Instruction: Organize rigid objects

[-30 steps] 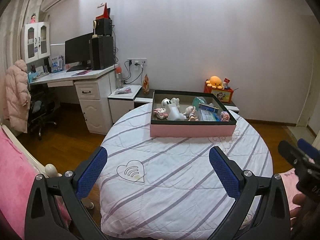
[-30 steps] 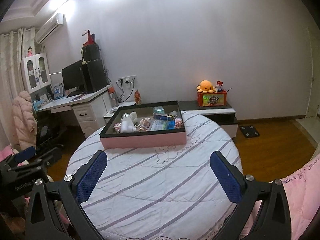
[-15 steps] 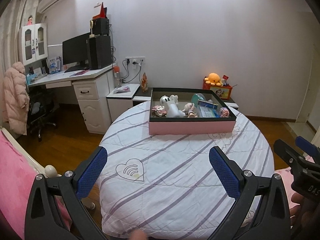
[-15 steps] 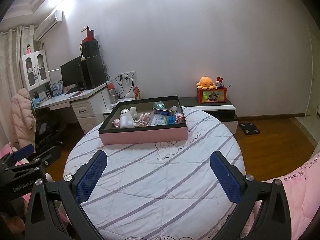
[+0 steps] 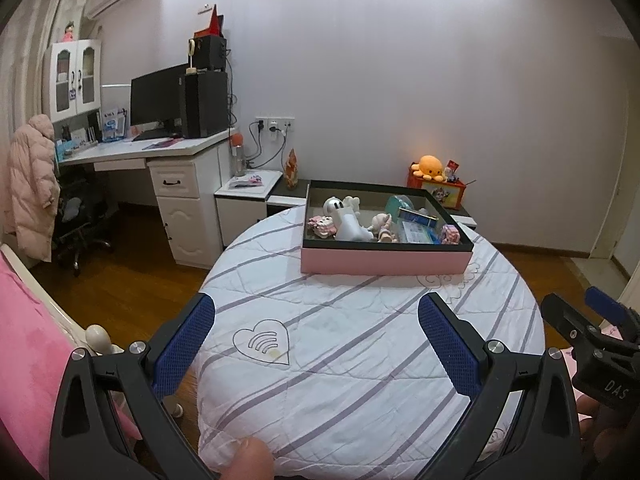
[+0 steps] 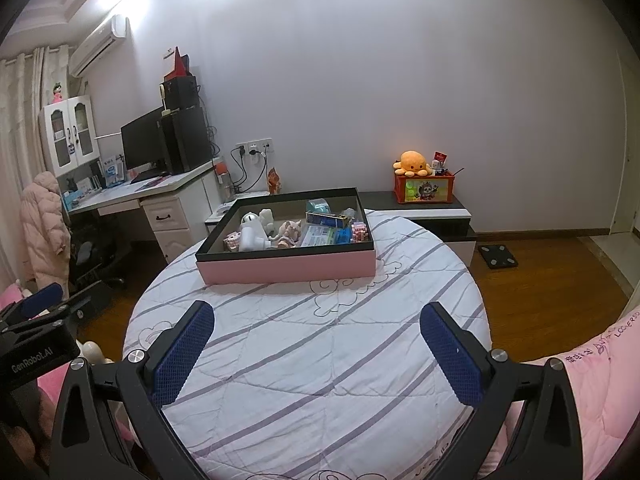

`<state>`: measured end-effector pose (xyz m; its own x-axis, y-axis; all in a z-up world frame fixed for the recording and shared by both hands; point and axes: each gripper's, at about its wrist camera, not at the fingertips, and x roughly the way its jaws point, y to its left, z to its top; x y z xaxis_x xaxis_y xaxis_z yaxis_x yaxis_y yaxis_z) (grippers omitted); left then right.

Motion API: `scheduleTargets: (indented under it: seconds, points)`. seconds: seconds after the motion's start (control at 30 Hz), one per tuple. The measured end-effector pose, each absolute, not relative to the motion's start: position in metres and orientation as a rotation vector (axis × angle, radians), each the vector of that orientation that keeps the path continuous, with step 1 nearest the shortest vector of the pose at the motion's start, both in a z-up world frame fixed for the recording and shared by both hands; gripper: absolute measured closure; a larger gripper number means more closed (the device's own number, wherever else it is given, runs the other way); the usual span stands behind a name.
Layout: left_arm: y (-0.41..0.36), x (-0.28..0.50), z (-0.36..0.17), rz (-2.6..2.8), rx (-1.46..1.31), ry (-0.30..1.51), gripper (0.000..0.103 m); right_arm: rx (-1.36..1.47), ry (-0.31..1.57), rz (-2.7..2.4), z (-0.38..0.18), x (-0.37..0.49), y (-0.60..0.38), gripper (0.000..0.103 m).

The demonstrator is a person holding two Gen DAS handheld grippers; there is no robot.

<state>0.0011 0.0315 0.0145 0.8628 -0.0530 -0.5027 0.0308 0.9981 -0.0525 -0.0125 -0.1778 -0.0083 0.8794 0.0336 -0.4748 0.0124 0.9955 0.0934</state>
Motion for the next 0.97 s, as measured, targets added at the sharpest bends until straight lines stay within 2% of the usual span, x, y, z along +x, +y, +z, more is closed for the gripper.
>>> scheduleTargets:
  seconds: [0.97]
  points:
    - [0.0303,0.0039,0.0097,-0.125,-0.050,0.570,0.000,0.103,0.520,0.015,-0.0104,-0.0087,-0.1791,0.000]
